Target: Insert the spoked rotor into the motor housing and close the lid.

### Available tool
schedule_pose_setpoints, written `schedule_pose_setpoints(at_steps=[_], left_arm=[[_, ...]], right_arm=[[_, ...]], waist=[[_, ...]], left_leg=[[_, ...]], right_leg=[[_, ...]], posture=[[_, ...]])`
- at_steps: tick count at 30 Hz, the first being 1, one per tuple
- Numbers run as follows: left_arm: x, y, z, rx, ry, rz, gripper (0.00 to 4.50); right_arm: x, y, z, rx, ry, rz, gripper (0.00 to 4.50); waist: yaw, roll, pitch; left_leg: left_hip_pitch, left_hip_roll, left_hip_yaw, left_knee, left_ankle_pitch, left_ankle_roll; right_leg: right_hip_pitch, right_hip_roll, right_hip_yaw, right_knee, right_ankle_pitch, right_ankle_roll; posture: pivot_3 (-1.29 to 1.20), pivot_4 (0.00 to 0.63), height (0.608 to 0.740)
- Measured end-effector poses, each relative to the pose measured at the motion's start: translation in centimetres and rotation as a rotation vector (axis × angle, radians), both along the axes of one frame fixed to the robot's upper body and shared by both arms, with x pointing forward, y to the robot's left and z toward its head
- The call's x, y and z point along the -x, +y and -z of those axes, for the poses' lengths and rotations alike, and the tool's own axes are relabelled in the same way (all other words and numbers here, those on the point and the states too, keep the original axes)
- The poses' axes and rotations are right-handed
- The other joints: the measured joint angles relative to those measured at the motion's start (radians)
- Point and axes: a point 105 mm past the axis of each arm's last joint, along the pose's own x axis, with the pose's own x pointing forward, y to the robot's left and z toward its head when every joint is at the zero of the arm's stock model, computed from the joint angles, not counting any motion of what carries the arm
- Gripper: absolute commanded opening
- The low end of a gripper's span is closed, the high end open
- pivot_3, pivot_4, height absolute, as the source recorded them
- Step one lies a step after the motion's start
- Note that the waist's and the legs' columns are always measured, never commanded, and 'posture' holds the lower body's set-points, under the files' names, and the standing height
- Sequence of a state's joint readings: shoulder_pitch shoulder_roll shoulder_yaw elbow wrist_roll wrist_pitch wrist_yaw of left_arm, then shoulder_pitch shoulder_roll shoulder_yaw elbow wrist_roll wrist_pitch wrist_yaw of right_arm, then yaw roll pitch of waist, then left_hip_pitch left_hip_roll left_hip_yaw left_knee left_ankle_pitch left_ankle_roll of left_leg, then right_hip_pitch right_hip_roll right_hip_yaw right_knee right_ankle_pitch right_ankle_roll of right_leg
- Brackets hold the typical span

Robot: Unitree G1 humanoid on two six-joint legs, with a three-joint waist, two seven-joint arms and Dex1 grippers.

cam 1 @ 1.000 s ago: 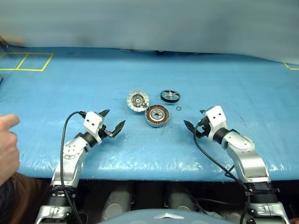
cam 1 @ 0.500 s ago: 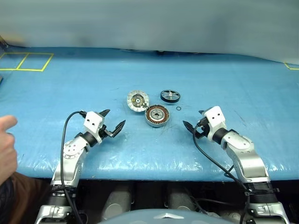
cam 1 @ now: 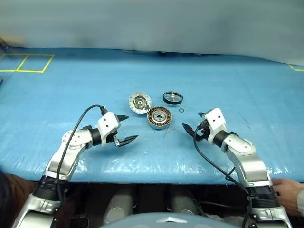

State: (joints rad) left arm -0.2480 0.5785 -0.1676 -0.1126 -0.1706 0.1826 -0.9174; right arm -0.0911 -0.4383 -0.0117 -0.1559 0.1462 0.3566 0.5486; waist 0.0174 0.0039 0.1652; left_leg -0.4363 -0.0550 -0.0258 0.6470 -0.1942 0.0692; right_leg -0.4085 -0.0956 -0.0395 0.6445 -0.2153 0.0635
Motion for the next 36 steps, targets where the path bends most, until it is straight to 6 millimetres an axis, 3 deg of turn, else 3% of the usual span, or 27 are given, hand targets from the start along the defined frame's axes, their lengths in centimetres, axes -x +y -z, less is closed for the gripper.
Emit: schedule_pose_setpoints(at_steps=[4,7,10,16,23,27,36], left_arm=[[-1.3,-2.4,-3.3,-0.041,-0.108,0.138,4.50],[-3.1,-3.9,-4.5,-0.156,-0.171,0.242,4.50],[-4.9,-5.0,-4.8,-0.283,-0.209,0.333,4.50],[-7.5,-6.0,-3.6,-0.510,-0.210,0.477,4.50],[-7.9,-7.8,-3.5,-0.563,-0.178,0.601,4.50],[-7.6,-8.5,-3.6,-0.598,-0.150,0.659,4.50],[-7.0,-7.6,-2.3,-0.719,-0.096,0.742,4.50]], right_arm=[[0.5,1.8,-0.9,-0.005,-0.031,-0.070,4.48],[0.7,2.0,-0.8,-0.002,-0.029,-0.070,4.48],[0.9,1.7,-0.3,0.006,-0.013,-0.044,4.48],[1.1,1.6,-0.5,-0.017,-0.034,0.036,4.48],[3.3,2.8,0.6,-0.025,0.008,0.004,4.48],[3.5,3.5,1.1,-0.058,0.017,0.037,4.48],[3.4,3.9,1.0,-0.062,-0.021,0.069,4.48]], waist=[[0.002,0.000,0.000],[0.003,0.000,0.000],[0.004,-0.001,0.000],[-0.005,-0.001,0.001],[-0.005,-0.002,0.001],[-0.006,-0.003,0.001],[-0.003,-0.003,0.002]], left_leg=[[0.000,-0.001,0.001,0.000,0.000,0.001],[0.000,-0.001,0.001,0.001,0.001,0.001],[0.000,-0.001,0.001,0.001,0.001,0.002],[-0.004,-0.001,0.003,0.001,0.001,0.003],[-0.010,-0.002,0.003,0.005,-0.001,0.007],[-0.010,-0.002,0.003,0.010,-0.002,0.008],[-0.010,-0.002,0.002,0.015,-0.003,0.010]], right_leg=[[0.001,0.000,0.000,-0.001,0.001,0.002],[0.001,0.001,0.001,-0.001,0.001,0.003],[0.001,0.002,0.001,-0.001,0.004,0.007],[0.001,0.002,0.003,0.000,0.005,0.008],[-0.001,0.002,0.003,0.000,0.006,0.011],[-0.001,0.002,0.003,0.000,0.004,0.018],[-0.003,0.002,0.003,0.000,0.007,0.017]], posture=[[0.00,0.150,0.740],[0.00,0.150,0.740],[0.00,0.150,0.740],[0.00,0.150,0.740],[0.00,0.150,0.740],[0.00,0.150,0.740],[0.00,0.150,0.740]])
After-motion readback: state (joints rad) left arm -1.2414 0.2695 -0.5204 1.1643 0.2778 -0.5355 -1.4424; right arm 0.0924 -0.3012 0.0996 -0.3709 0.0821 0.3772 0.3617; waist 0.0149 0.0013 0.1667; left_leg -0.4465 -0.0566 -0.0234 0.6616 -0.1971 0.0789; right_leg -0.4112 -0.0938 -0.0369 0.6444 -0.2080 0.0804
